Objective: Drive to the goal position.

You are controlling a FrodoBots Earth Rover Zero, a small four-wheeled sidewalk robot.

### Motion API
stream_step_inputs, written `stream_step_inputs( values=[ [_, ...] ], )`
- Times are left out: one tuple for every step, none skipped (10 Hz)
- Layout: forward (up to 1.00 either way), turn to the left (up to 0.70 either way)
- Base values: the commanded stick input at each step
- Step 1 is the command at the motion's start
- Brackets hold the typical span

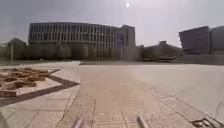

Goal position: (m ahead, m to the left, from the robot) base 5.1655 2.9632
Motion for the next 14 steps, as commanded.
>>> stream_step_inputs(
  values=[
    [0.7,0.0],
    [0.7,0.0],
    [0.7,0.0],
    [0.7,0.0],
    [0.7,0.0],
    [0.7,0.0],
    [0.7,0.0],
    [0.7,0.0],
    [0.7,0.0],
    [0.7,0.0],
    [0.7,0.0],
    [0.7,0.0],
    [0.7,0.0],
    [0.7,0.0]
  ],
)
